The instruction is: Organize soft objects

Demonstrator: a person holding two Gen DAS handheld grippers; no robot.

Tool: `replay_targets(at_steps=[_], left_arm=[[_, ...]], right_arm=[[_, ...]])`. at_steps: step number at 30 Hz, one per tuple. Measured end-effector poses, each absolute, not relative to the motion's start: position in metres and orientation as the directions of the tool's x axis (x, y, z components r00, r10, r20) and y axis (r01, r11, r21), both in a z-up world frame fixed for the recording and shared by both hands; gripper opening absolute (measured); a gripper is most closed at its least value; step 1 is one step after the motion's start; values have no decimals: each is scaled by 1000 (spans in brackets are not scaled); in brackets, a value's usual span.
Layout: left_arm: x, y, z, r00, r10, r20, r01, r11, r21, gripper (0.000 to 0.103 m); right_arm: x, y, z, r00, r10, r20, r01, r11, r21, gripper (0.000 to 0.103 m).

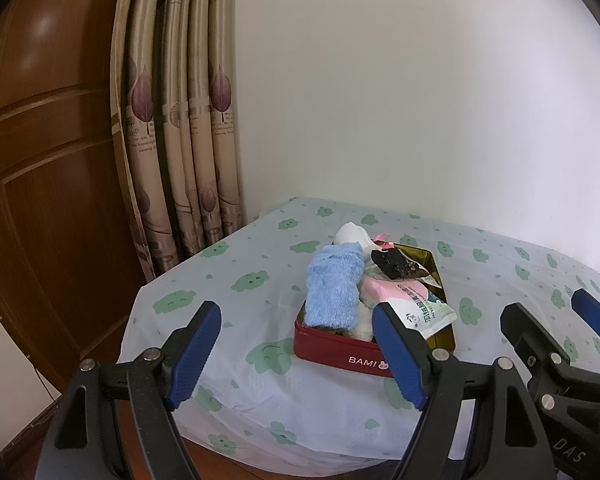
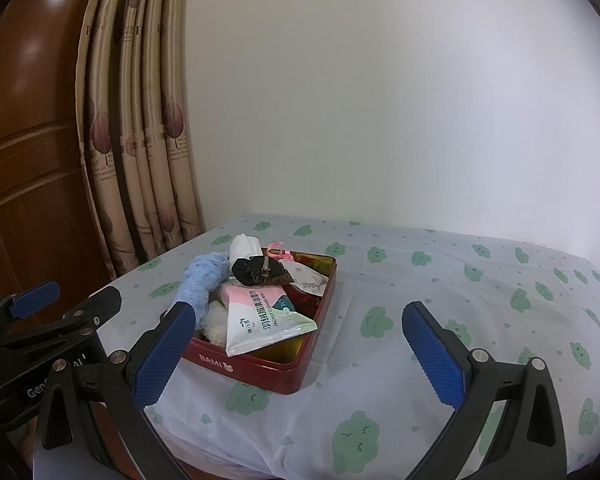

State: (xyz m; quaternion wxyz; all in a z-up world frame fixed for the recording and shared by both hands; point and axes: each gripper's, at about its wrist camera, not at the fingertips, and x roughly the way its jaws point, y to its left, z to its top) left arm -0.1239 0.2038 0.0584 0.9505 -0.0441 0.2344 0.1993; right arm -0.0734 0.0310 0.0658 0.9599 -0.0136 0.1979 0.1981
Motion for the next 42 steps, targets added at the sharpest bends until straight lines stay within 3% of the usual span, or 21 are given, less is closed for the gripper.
replay_targets(at_steps=[42], left_arm=[[-123,209,59,805,349,-479,-393,920,9,80]], right_arm=[[-73,28,60,834,374,-406,-382,922,64,103]])
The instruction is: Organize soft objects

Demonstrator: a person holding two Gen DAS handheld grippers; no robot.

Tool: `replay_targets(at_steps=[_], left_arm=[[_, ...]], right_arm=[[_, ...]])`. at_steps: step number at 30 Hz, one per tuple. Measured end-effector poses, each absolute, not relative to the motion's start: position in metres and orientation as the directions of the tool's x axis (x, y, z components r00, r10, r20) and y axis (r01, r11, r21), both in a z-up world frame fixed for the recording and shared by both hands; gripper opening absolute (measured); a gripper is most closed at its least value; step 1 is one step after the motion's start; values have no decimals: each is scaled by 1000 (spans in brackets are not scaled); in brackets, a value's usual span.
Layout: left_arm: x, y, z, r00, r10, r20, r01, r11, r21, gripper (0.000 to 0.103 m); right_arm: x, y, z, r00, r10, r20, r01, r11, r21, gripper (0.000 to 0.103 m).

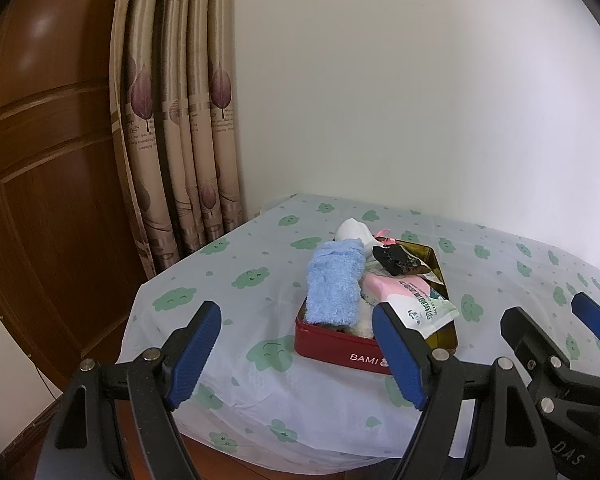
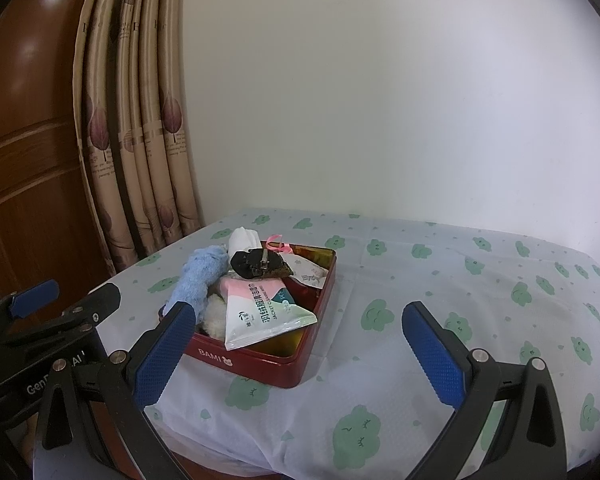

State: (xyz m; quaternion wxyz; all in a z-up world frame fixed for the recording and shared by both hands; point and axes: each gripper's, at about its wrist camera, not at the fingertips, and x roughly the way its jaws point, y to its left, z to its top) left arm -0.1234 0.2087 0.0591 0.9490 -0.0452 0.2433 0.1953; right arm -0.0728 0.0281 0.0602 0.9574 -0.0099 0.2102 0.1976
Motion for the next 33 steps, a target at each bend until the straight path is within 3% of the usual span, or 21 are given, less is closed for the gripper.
replay_targets(at_steps=[18,24,33], left_arm=[[-119,209,60,801,330,-500,-376,927,10,82],[-124,209,60,832,331,-445,-377,926,-15,83],[-114,205,53,810,300,-503,-348,937,-2,83]], right_arm=[[-72,28,61,830,375,-413,-383,921,67,103],[-73,20,63,833,372,-410,-374,924,78,103],[-47,-18,61,843,315,-435,-307,947,90,103]])
